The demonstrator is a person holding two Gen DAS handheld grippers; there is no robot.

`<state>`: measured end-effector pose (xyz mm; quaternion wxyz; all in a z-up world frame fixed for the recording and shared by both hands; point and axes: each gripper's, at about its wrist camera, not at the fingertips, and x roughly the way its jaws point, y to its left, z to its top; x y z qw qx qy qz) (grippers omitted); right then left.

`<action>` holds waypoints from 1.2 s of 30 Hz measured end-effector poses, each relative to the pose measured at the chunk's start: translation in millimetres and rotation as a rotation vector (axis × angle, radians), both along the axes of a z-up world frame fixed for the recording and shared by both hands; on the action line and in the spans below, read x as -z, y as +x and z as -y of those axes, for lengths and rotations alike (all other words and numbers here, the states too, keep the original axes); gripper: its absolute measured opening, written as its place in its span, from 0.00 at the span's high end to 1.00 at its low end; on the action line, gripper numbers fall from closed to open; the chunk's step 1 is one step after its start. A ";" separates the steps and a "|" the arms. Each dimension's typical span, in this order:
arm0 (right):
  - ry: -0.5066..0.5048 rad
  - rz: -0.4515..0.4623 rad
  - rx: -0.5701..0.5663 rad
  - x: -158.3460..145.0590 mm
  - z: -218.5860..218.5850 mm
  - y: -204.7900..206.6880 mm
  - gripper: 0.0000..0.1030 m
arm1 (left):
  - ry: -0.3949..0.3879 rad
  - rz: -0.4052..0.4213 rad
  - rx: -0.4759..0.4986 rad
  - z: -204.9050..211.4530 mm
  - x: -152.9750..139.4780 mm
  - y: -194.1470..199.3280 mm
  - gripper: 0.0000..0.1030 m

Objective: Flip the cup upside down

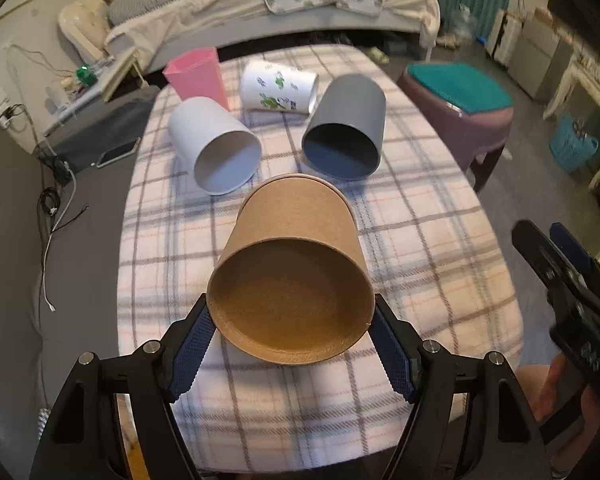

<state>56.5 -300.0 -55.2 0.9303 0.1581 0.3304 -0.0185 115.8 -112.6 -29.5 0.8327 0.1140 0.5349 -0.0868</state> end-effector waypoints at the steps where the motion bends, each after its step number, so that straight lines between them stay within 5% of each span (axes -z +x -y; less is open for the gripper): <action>1: 0.004 -0.002 0.000 0.0 0.4 -0.3 0.02 | 0.003 0.001 0.013 2.2 -2.0 6.7 0.25; 7: 0.005 -0.010 -0.005 0.5 1.9 0.4 0.02 | 0.013 0.002 -0.004 6.5 -1.5 47.3 0.25; 14: -0.012 -0.018 -0.005 2.1 2.1 6.8 0.02 | -0.055 0.065 -0.013 -1.5 4.0 49.4 0.24; 29: -0.085 0.041 -0.020 -11.6 -14.7 -4.2 0.02 | -0.073 0.295 -0.005 -31.3 -32.1 -10.9 0.21; 36: -0.161 0.109 -0.076 -25.9 -44.8 -21.3 0.02 | -0.142 0.437 -0.037 -64.8 -50.9 -60.1 0.21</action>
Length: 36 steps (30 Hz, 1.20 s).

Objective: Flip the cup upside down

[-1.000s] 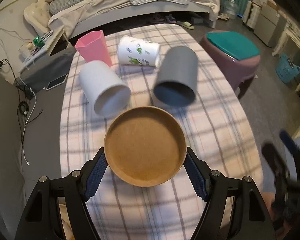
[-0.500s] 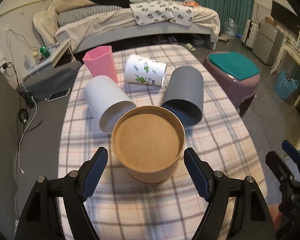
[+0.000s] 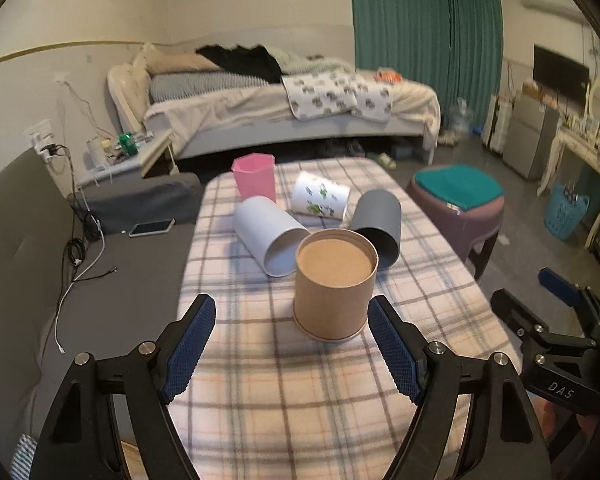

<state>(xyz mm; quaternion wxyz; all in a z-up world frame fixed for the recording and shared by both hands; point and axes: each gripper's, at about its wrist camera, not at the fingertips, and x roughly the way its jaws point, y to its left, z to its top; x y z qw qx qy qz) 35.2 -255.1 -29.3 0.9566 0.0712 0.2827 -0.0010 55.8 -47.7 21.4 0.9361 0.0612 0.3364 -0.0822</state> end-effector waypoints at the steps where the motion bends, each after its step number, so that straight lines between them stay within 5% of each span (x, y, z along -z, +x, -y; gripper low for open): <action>1: 0.001 0.006 -0.007 -1.4 -3.2 -2.8 0.02 | -0.003 0.015 0.002 -2.3 -1.3 -5.3 0.21; 6: -0.024 0.060 -0.041 -13.1 -29.8 -20.1 0.02 | -0.008 0.087 -0.021 -18.0 -4.1 -32.4 0.21; 11: -0.053 0.094 -0.050 -16.2 -51.3 -35.1 0.02 | -0.059 0.127 -0.095 -38.1 3.0 -44.3 0.09; 36: -0.100 0.103 -0.059 -5.8 -67.2 -37.3 0.00 | -0.082 0.178 -0.169 -52.9 15.0 -51.9 0.09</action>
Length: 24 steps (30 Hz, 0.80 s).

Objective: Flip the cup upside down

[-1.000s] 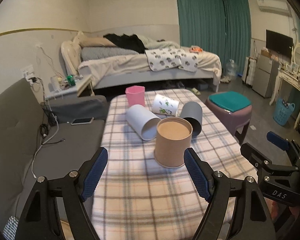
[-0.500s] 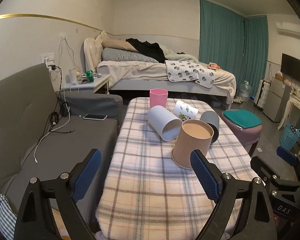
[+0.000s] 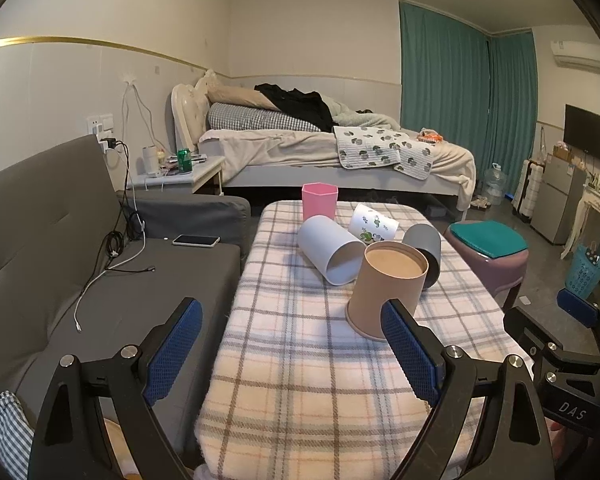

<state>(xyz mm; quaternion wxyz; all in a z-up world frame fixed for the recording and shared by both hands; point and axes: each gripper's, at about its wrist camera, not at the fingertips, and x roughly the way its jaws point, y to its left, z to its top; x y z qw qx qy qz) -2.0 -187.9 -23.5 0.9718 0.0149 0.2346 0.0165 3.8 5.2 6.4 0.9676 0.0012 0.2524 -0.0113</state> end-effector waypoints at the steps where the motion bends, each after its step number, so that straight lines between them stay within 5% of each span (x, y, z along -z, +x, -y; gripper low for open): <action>1: 0.001 -0.001 -0.001 0.0 0.1 0.0 0.00 | 0.002 0.001 -0.002 0.2 0.3 0.0 0.09; 24: -0.005 -0.018 0.001 5.0 1.0 0.4 0.00 | -0.006 0.003 0.007 1.3 -0.9 -0.3 0.09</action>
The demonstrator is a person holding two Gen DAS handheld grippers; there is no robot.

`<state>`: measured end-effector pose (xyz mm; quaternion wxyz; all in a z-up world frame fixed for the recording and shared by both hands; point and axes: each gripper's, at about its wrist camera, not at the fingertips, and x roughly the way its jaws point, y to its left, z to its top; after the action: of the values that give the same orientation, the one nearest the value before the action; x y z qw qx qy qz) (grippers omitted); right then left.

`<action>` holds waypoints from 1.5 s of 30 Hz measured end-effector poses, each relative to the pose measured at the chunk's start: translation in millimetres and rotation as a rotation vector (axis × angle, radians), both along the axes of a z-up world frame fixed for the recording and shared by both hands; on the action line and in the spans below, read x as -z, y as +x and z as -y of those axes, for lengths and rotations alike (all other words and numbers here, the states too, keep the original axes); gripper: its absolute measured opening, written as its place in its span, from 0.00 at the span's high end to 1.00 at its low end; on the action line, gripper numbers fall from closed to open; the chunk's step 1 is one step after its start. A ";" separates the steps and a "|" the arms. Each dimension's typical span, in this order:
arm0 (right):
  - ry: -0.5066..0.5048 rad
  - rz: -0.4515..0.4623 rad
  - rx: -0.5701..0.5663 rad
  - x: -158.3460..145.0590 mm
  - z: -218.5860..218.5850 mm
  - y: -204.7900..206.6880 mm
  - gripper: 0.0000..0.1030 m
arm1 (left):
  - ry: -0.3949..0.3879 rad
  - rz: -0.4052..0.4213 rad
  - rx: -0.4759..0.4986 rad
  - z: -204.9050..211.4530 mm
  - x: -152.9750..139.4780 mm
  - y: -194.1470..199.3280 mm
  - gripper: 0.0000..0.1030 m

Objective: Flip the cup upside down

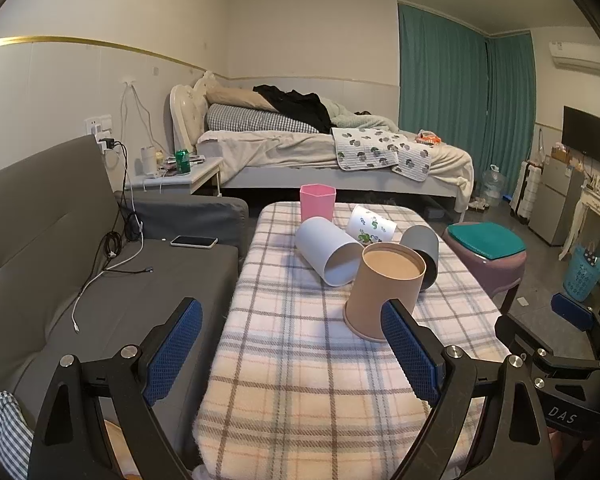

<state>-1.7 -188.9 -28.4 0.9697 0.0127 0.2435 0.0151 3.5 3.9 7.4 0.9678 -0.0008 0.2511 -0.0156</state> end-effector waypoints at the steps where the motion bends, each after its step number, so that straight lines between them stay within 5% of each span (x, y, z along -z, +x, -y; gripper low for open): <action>1: 0.000 0.000 0.000 0.0 -0.1 0.1 0.00 | 0.000 0.000 0.000 -0.1 -0.2 -0.1 0.09; 45: -0.003 -0.002 -0.002 2.3 -0.9 -0.3 0.00 | -0.002 0.006 -0.005 -3.8 1.4 -0.4 0.09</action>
<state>-2.0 -188.0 -30.7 0.9695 0.0108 0.2443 0.0159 3.1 7.7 6.0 0.9686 -0.0021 0.2481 -0.0134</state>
